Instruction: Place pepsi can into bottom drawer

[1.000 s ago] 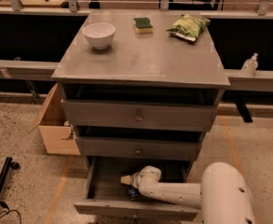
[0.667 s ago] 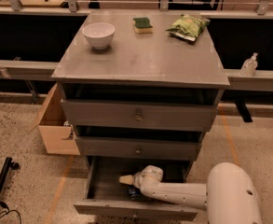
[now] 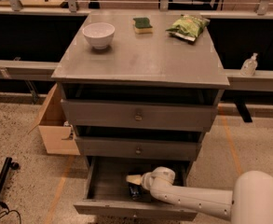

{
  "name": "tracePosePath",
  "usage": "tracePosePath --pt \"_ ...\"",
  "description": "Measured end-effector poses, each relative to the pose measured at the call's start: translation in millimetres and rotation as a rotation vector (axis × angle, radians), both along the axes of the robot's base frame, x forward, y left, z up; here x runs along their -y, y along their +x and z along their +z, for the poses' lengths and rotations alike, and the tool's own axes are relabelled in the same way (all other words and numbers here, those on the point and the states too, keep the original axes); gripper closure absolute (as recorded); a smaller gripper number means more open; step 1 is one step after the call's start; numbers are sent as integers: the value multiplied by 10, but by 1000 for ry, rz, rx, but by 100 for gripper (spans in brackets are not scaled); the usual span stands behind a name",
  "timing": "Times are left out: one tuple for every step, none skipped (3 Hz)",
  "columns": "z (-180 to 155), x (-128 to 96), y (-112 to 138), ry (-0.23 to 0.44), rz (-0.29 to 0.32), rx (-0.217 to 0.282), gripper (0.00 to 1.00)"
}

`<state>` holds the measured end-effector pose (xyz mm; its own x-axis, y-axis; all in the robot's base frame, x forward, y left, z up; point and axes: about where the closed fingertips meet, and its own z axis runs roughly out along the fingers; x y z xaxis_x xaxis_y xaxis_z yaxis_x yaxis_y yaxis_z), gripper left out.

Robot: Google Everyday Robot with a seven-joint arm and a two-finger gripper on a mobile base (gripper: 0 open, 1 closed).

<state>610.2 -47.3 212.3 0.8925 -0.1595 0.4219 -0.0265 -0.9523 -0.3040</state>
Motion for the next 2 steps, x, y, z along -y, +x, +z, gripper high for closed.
tracePosePath --pt "196 288 -141 1 -65 -2 0" --pt "196 352 -181 1 -77 -7 0"
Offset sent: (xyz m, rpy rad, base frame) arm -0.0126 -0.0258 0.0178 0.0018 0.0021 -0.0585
